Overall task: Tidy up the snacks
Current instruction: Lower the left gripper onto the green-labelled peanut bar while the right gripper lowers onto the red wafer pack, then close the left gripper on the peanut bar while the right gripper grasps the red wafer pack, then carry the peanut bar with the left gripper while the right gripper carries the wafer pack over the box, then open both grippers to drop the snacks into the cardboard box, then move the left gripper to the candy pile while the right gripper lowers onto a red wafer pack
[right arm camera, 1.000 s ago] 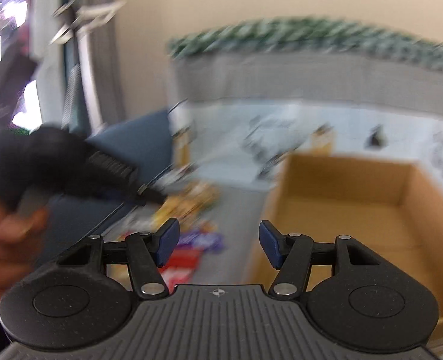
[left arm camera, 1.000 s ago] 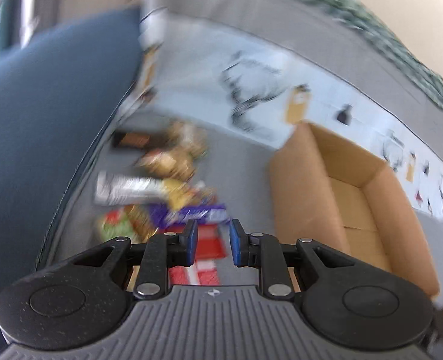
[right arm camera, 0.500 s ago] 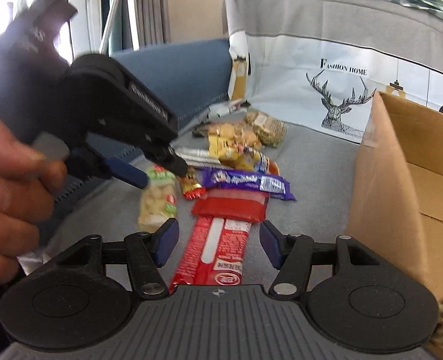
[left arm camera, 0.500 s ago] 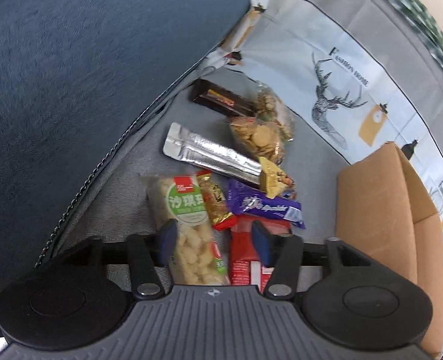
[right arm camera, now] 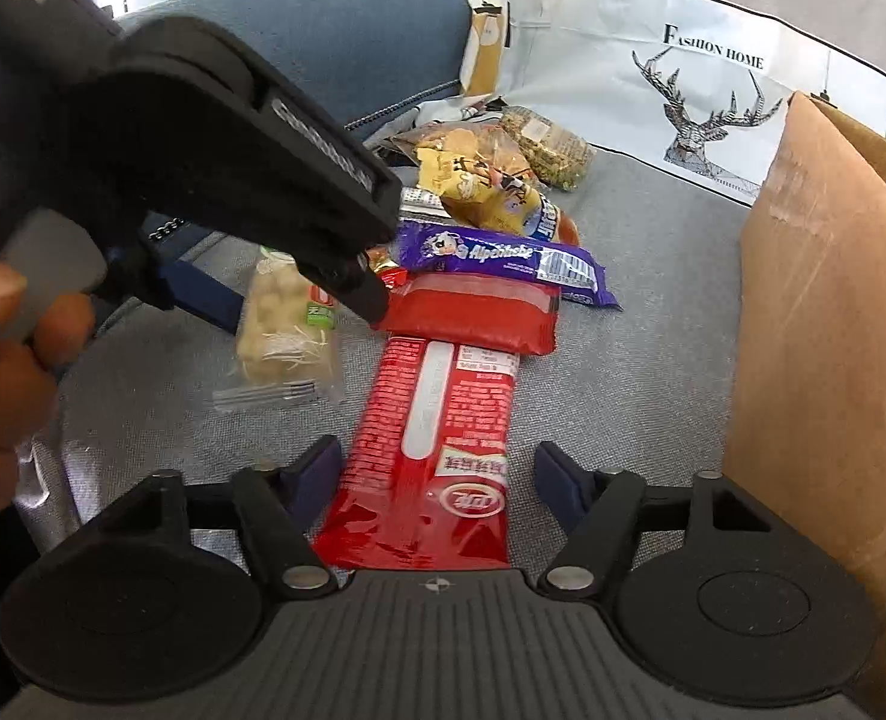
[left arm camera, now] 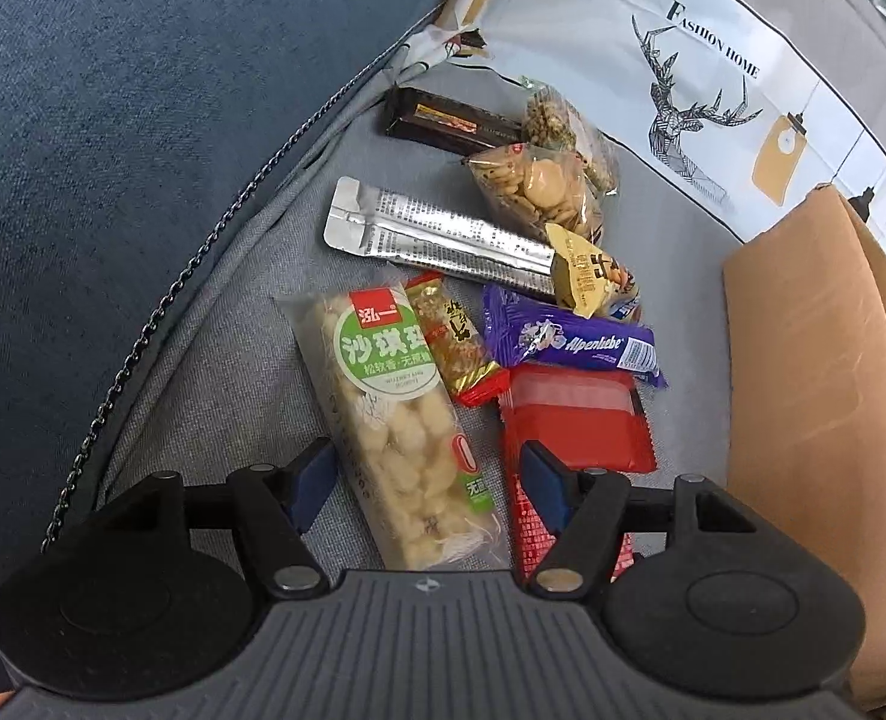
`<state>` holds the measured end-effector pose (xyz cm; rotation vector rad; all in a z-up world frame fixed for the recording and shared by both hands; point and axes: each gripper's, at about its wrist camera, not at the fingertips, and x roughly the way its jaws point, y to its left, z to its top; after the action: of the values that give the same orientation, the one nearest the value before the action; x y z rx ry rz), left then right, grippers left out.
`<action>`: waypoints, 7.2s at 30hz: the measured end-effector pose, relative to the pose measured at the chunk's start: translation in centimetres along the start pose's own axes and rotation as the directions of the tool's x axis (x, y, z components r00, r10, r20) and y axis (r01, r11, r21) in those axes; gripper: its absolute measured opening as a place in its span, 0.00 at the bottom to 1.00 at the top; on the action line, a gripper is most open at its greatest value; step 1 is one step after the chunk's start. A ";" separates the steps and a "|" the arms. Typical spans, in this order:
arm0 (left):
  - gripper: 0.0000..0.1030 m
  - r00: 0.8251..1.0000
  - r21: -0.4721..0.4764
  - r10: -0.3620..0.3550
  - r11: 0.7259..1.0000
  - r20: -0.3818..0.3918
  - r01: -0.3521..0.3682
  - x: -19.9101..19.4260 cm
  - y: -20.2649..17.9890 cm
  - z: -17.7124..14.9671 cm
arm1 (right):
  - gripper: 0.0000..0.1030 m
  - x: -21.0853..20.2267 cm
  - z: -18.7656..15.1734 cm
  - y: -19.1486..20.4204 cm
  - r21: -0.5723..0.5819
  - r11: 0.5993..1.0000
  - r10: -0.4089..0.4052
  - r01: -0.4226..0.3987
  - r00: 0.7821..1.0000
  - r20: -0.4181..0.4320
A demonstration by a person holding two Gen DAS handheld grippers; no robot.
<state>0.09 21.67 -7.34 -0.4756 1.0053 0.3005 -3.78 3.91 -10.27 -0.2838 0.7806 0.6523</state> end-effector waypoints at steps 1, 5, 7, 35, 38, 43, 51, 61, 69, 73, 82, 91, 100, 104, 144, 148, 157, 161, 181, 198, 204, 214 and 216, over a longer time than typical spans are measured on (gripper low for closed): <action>0.67 1.000 0.002 0.001 1.000 0.000 -0.001 0.0 0.0 0.0 | 0.53 -0.1 -0.1 0.1 -0.010 1.000 -0.003 0.003 1.000 0.002; 0.47 1.000 -0.012 -0.018 1.000 0.005 0.018 -0.4 0.5 -0.1 | 0.49 -0.8 -0.2 0.2 -0.017 1.000 0.001 -0.001 1.000 -0.003; 0.44 0.999 -0.019 -0.042 0.999 0.006 0.042 -0.7 0.7 -0.1 | 0.49 -1.4 -0.3 0.3 -0.021 1.000 -0.003 0.003 1.000 -0.002; 0.40 0.990 0.016 -0.126 0.992 -0.057 0.127 -0.3 0.2 -0.9 | 0.51 -1.2 -0.6 0.1 0.004 1.000 -0.018 0.018 0.999 -0.047; 0.39 0.985 -0.011 -0.169 0.986 -0.030 0.169 -0.9 0.7 -0.6 | 0.48 -1.6 -0.6 0.2 0.006 1.000 -0.020 0.020 0.999 -0.035; 0.38 0.973 -0.046 -0.231 0.972 0.009 0.231 -1.8 1.2 -0.3 | 0.47 -3.0 -0.2 0.3 -0.002 0.999 -0.033 0.033 0.999 0.017; 0.38 0.966 -0.066 -0.259 0.963 0.025 0.260 -2.7 1.4 0.0 | 0.46 -4.9 0.3 0.5 -0.008 0.998 -0.062 0.063 0.995 0.075; 0.38 0.948 -0.092 -0.306 0.945 0.082 0.313 -4.5 2.0 0.4 | 0.46 -8.4 1.5 1.0 -0.016 0.996 -0.085 0.089 0.980 0.178; 0.38 0.918 -0.098 -0.362 0.920 0.160 0.380 -6.6 0.9 0.8 | 0.46 -12.0 3.8 -0.6 0.013 0.993 -0.114 0.115 0.956 0.270; 0.38 0.893 -0.077 -0.397 0.904 0.213 0.420 -7.8 -0.4 0.9 | 0.46 -13.8 5.2 -3.5 0.033 0.988 -0.152 0.149 0.936 0.318; 0.38 0.836 -0.020 -0.481 0.864 0.264 0.503 -8.6 -4.6 0.8 | 0.46 -17.0 5.4 -12.9 0.191 0.949 -0.307 0.251 0.877 0.369; 0.38 0.792 0.042 -0.557 0.823 0.248 0.566 -8.2 -9.7 0.0 | 0.46 -17.7 2.7 -17.2 0.286 0.916 -0.369 0.282 0.873 0.320; 0.38 0.757 0.105 -0.621 0.783 0.204 0.613 -7.9 -14.0 -1.3 | 0.46 -19.3 0.1 -19.9 0.302 0.892 -0.424 0.338 0.857 0.294; 0.38 0.754 0.144 -0.628 0.778 0.194 0.611 -7.8 -15.8 -1.7 | 0.46 -20.0 -0.8 -20.9 0.323 0.877 -0.447 0.355 0.849 0.283; 0.38 0.736 0.222 -0.662 0.746 0.141 0.628 -6.5 -20.3 -2.1 | 0.47 -19.6 -0.9 -21.6 0.332 0.863 -0.474 0.380 0.837 0.274; 0.38 0.737 0.225 -0.662 0.745 0.139 0.627 -6.5 -20.4 -2.1 | 0.47 -19.6 -0.9 -21.6 0.333 0.863 -0.473 0.379 0.838 0.273; 0.38 0.737 0.227 -0.661 0.746 0.140 0.626 -6.6 -20.4 -2.1 | 0.47 -19.4 -0.9 -21.5 0.333 0.863 -0.473 0.381 0.839 0.268; 0.38 0.737 0.228 -0.661 0.746 0.140 0.626 -6.6 -20.5 -2.1 | 0.47 -19.4 -0.9 -21.5 0.333 0.863 -0.473 0.380 0.839 0.268; 0.52 0.688 0.301 -0.709 0.697 0.155 0.651 -8.0 -21.5 -2.8 | 0.73 -19.5 -0.7 -21.2 0.340 0.859 -0.483 0.383 0.828 0.286; 0.82 0.722 0.426 -0.643 0.745 0.255 0.513 -11.3 -18.2 -2.8 | 0.73 -19.3 0.6 -18.7 0.346 0.857 -0.494 0.383 0.803 0.335; 0.62 0.740 0.549 -0.628 0.717 0.242 0.429 -13.4 -17.1 -1.5 | 0.71 -19.5 1.4 -17.0 0.381 0.861 -0.475 0.336 0.799 0.369; 0.18 0.830 0.517 -0.494 0.797 0.260 0.313 -10.4 -10.7 0.2 | 0.46 -19.0 2.7 -13.2 0.377 0.889 -0.414 0.259 0.806 0.423; 0.17 0.846 0.477 -0.462 0.826 0.267 0.301 -9.9 -9.7 0.8 | 0.42 -18.6 3.0 -12.6 0.373 0.894 -0.402 0.247 0.811 0.425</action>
<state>0.05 13.51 3.89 -0.2064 0.5515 -0.1969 -3.94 -12.53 5.34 0.0374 0.3102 0.2438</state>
